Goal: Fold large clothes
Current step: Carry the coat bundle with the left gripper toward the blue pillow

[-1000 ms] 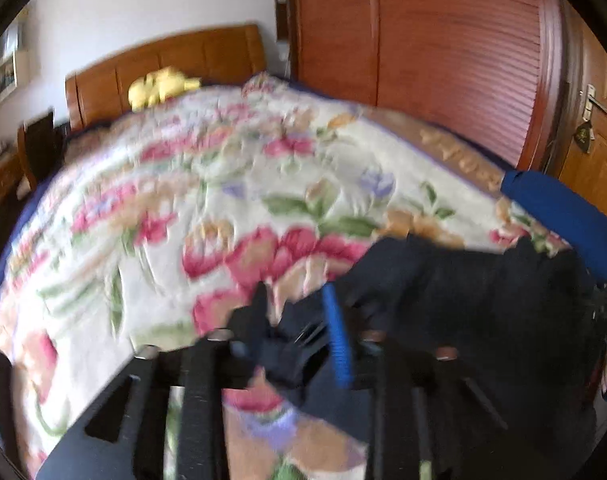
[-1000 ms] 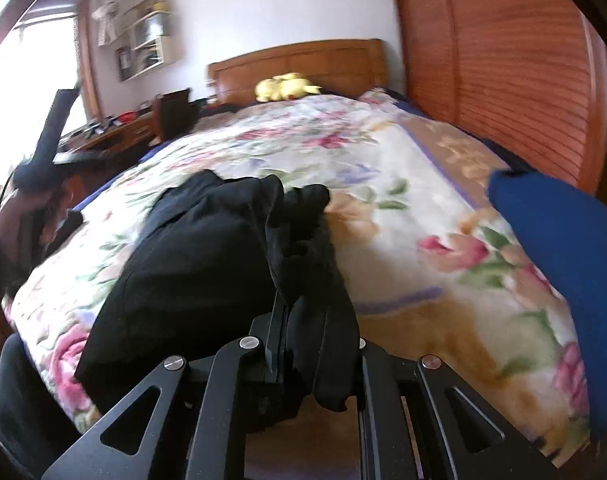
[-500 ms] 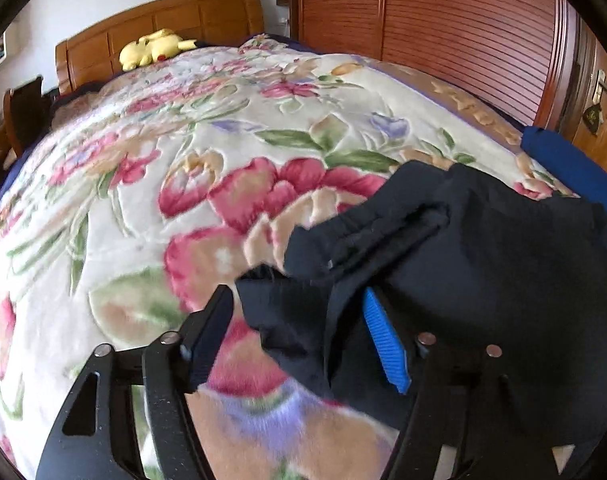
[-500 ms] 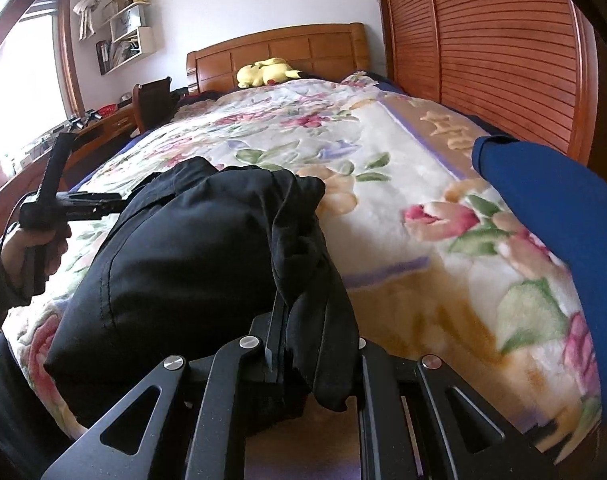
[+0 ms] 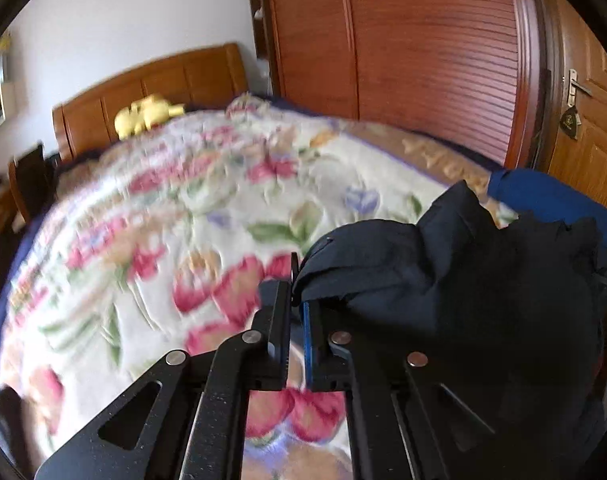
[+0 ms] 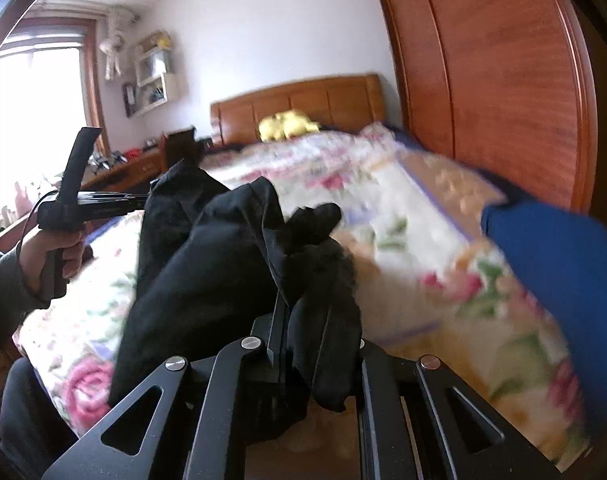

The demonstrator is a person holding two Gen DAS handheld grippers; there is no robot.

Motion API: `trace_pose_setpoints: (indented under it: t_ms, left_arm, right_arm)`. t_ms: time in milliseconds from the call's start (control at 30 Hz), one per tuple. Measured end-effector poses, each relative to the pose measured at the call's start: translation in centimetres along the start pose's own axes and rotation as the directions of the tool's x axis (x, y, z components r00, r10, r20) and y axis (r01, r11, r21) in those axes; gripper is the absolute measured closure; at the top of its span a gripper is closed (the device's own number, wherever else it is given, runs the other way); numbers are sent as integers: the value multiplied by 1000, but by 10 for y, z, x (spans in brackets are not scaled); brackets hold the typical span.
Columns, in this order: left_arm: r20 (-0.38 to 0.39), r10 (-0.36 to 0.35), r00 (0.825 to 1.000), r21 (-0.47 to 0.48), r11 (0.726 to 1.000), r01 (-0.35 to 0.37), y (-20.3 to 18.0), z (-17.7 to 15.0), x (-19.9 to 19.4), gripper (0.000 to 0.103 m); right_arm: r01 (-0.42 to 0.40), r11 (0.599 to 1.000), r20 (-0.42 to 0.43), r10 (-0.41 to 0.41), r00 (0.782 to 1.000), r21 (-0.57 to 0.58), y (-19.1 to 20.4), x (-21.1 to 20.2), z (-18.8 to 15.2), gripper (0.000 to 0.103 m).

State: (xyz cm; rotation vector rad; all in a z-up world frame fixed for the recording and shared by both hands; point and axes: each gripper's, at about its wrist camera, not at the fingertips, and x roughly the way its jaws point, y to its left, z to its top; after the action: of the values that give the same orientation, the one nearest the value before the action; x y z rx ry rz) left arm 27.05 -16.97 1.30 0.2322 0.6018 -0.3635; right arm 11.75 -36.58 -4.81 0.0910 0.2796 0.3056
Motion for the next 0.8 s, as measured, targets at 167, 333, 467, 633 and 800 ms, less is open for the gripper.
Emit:
trace_pose_setpoints:
  t_ms: [167, 333, 467, 633, 800]
  left_arm:
    - [59, 33, 998, 46, 998, -36, -27, 52, -16, 97]
    - [134, -5, 991, 108, 994, -9, -86, 118, -22, 97]
    - [169, -73, 983, 165, 985, 45, -149, 164, -15, 97]
    - [152, -180, 972, 236, 961, 141, -245, 200, 20, 97]
    - [74, -270, 960, 285, 928, 239, -321, 200, 57, 97]
  right_arm:
    - [15, 999, 86, -13, 996, -32, -26, -41, 36, 93]
    - [113, 993, 174, -105, 979, -37, -78, -103, 76, 93]
    - [241, 970, 199, -230, 953, -29, -131, -150, 94, 93]
    - [372, 927, 133, -376, 917, 55, -211, -192, 86, 93]
    - [460, 878, 32, -468, 883, 134, -268, -222, 53, 93]
